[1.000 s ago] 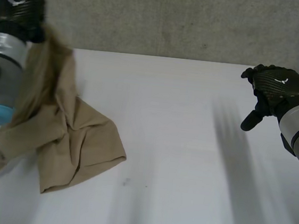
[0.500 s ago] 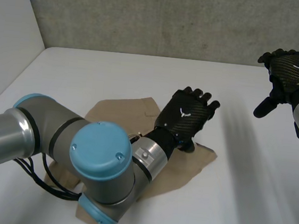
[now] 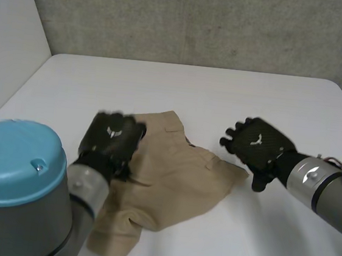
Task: Fold the shorts.
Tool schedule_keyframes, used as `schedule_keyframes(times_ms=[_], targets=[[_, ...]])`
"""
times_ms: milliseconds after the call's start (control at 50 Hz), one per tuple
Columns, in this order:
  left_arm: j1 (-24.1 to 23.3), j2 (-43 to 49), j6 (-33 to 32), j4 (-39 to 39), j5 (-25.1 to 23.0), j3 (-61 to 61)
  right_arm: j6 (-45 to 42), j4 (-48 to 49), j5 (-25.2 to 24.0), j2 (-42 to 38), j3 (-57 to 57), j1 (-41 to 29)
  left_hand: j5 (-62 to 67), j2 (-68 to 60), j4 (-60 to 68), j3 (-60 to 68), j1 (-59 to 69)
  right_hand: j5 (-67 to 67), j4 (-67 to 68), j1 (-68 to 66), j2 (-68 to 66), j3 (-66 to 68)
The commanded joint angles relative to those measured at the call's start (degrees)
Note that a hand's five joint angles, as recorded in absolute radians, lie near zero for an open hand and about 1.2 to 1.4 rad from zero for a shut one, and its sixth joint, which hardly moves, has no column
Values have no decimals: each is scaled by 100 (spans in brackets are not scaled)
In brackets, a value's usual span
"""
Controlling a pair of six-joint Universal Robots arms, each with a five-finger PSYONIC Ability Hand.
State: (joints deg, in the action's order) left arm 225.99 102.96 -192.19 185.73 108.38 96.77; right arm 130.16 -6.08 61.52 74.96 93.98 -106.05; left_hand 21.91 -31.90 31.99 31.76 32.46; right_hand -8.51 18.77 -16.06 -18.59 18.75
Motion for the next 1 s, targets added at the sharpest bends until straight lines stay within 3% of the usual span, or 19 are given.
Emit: schedule_keyframes(times_ms=[20, 220, 400, 460, 540, 660, 740, 820, 880, 940, 1000], targets=[[-160, 31, 1525, -1460, -98, 386, -8, 291, -43, -754, -46, -21, 1848, -1850, 1840, 1864, 1794, -940, 914, -1185, -932, 916], [-459, -30, 1887, -1523, -80, 712, -26, 1092, -61, -1212, -72, -4, 1331, -1332, 1322, 1346, 1276, -1646, 1620, -1891, -1638, 1623], [-495, 5, 2037, -1514, 17, 703, 27, 1250, -157, -1546, -204, -56, -1189, 1188, -1197, -1174, -1244, -3140, 3115, -3386, -3133, 3117], [-468, 14, 2028, -1505, 17, 686, 62, 1241, -175, -1573, -222, -65, -1278, 1276, -1286, -1262, -1332, -3931, 3906, -4177, -3923, 3908], [-381, 101, 2002, -1479, 201, 694, 97, 1224, -175, -1581, -231, -83, -1396, 1394, -1404, -1380, -1450, -6140, 6115, -6386, -6132, 6117], [-126, 435, 1887, -1163, 711, 659, 387, 1197, -149, -1529, -266, -91, -1295, 1294, -1304, -1280, -1350, -6149, 6123, -6394, -6141, 6125], [147, 664, 1721, -960, 729, 642, 852, 1171, -70, -1494, -353, -100, -775, 774, -783, -760, -830, -6149, 6123, -6394, -6141, 6125], [243, 813, 1685, -811, 720, 607, 1379, 1040, -35, -1380, -406, -91, 753, -754, 745, 769, 699, -6149, 6123, -6394, -6141, 6125], [261, 814, 1676, -688, 720, 580, 1556, 838, 9, -1336, -424, -118, 3335, -3337, 3327, 3351, 3281, -6149, 6123, -6394, -6141, 6125], [305, 805, 1650, -688, 720, 536, 1583, 540, 106, -1248, -459, -284, 4689, -4690, 4681, 4705, 4635, -6149, 6123, -6394, -6141, 6125], [349, 779, 1554, -696, 711, 422, 1565, 267, 255, -1221, -547, -443, 4809, -4810, 4801, 4824, 4754, -6149, 6123, -6394, -6141, 6125]])
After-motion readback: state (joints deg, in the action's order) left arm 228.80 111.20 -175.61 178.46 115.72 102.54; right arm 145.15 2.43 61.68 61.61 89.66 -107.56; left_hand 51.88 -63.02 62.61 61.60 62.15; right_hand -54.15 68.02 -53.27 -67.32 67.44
